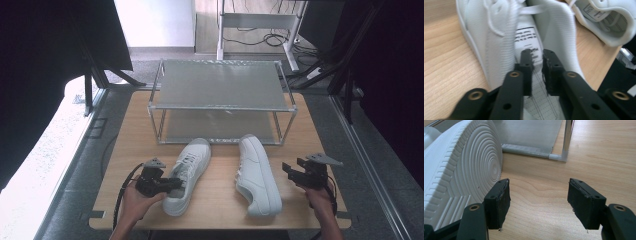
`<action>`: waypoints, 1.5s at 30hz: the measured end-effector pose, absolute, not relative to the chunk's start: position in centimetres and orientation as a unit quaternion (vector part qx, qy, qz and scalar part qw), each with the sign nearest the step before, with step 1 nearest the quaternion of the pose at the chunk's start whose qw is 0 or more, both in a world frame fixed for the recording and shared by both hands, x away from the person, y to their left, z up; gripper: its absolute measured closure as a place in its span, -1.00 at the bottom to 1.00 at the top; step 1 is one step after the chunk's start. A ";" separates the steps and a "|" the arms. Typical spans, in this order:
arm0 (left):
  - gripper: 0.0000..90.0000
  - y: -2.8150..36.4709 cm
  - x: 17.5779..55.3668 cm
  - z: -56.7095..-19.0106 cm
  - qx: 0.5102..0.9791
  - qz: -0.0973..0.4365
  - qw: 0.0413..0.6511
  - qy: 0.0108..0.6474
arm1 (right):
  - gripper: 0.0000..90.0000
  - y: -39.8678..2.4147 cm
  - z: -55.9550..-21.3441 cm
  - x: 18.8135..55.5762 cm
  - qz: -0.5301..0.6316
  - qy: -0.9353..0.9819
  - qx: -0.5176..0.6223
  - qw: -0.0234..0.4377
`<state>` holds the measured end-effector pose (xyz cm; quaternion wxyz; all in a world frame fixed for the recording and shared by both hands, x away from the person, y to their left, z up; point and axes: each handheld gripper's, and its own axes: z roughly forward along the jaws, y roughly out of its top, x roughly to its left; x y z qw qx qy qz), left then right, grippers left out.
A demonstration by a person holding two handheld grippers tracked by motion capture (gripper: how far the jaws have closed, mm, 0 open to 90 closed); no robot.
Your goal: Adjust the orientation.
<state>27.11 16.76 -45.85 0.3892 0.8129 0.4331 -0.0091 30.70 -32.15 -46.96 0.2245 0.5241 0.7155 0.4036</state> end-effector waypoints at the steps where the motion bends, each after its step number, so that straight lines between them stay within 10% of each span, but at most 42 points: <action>1: 0.66 16.6 27.0 -45.7 0.816 -0.010 0.388 0.428 | -0.23 -32.1 -47.0 30.7 0.404 0.716 0.524 0.225; 12: -0.23 16.9 26.2 -43.4 0.798 0.021 0.447 0.404 | -0.23 -32.2 -46.9 30.7 0.404 0.715 0.523 0.226; 31: -0.39 17.6 25.7 -42.5 0.782 0.079 0.474 0.397 | -0.15 -30.6 -45.2 29.9 0.412 0.718 0.500 0.255; 45: -0.35 18.8 26.4 -43.9 0.767 0.106 0.452 0.443 | 0.68 -26.5 -41.8 27.6 0.445 0.752 0.416 0.252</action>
